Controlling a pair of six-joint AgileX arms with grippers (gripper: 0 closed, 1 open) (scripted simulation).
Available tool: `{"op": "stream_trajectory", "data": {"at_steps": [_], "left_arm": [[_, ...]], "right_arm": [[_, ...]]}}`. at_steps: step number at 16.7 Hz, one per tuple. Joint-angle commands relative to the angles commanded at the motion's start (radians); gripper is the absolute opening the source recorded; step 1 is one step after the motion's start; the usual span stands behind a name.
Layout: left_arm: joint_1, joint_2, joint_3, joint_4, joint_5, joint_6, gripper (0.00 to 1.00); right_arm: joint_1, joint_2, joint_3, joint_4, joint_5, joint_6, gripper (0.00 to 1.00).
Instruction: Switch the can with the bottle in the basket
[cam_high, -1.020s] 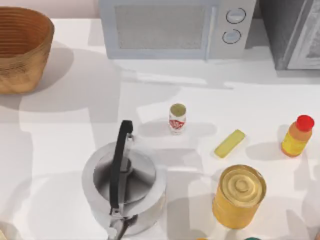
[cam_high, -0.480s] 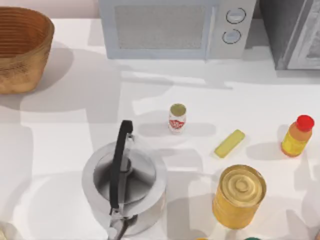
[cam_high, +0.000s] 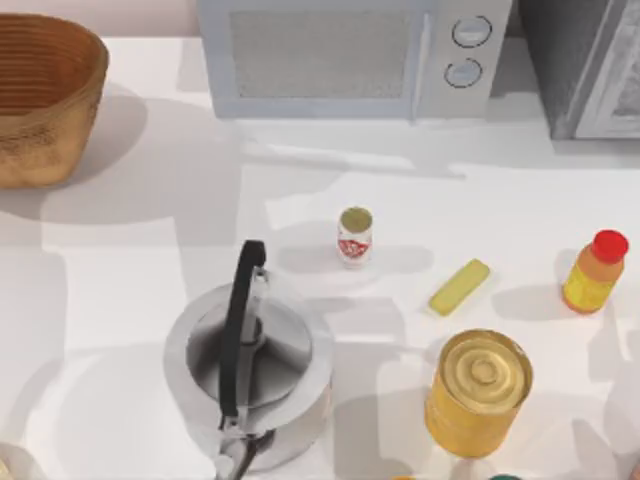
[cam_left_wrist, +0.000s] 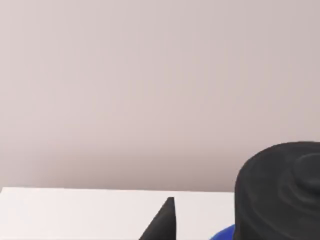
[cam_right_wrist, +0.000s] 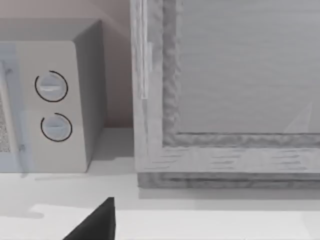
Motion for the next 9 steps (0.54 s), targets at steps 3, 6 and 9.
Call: {"op": "stream_trajectory", "data": {"at_steps": [3, 6, 9], "left_arm": [[0.000, 0.000, 0.000, 0.000, 0.000, 0.000, 0.98], [0.000, 0.000, 0.000, 0.000, 0.000, 0.000, 1.00], [0.000, 0.000, 0.000, 0.000, 0.000, 0.000, 1.00]], "right_arm": [[0.000, 0.000, 0.000, 0.000, 0.000, 0.000, 1.00], [0.000, 0.000, 0.000, 0.000, 0.000, 0.000, 1.00], [0.000, 0.000, 0.000, 0.000, 0.000, 0.000, 1.00]]}}
